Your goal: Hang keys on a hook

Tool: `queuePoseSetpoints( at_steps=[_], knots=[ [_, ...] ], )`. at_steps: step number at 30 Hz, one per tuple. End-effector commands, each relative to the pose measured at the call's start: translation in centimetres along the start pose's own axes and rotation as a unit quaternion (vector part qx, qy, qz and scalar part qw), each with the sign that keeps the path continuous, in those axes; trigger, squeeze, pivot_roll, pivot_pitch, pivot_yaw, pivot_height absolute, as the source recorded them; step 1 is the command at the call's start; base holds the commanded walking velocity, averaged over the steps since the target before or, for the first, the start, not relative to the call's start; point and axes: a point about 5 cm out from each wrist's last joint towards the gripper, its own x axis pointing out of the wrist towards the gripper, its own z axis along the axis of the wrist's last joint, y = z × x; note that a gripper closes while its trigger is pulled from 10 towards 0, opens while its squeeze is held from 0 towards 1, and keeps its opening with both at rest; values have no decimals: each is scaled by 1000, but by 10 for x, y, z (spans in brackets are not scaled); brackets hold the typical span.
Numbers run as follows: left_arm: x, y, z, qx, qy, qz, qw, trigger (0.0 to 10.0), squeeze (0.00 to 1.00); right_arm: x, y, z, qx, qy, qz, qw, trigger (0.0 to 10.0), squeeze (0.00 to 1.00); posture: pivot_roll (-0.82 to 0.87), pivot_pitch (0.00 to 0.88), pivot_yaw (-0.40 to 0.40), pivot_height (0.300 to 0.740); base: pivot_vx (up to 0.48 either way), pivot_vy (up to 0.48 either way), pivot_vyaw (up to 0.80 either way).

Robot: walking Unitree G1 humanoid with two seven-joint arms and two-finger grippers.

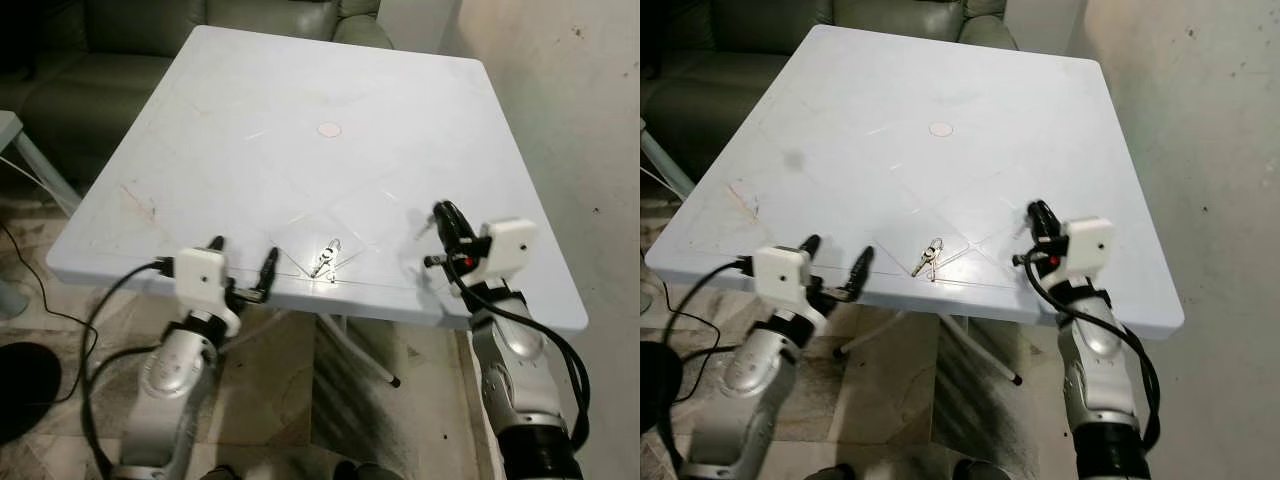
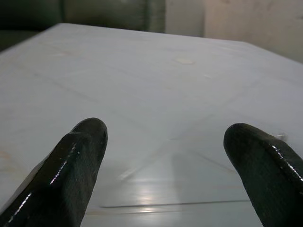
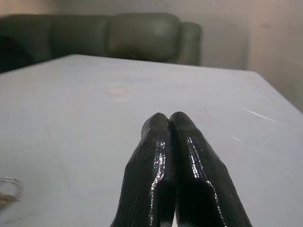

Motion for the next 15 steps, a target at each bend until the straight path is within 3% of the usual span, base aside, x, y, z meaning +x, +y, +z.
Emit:
queuePoseSetpoints(
  at_steps=[1,9,15],
  knots=[
    [1,9,-1,7,2,16,1000,10000,0,-3,-7,2,-7,0,-25,1000,10000,0,34,98,-40,740,0,0,0],
    [5,33,-1,15,10,79,997,10000,0,-7,-4,4,-10,12,-50,999,10000,0,24,89,-36,740,0,0,0],
    [3,30,-1,6,-1,90,996,10000,0,-14,10,0,-21,28,-48,998,10000,0,20,84,-26,740,0,0,0]
  ],
)
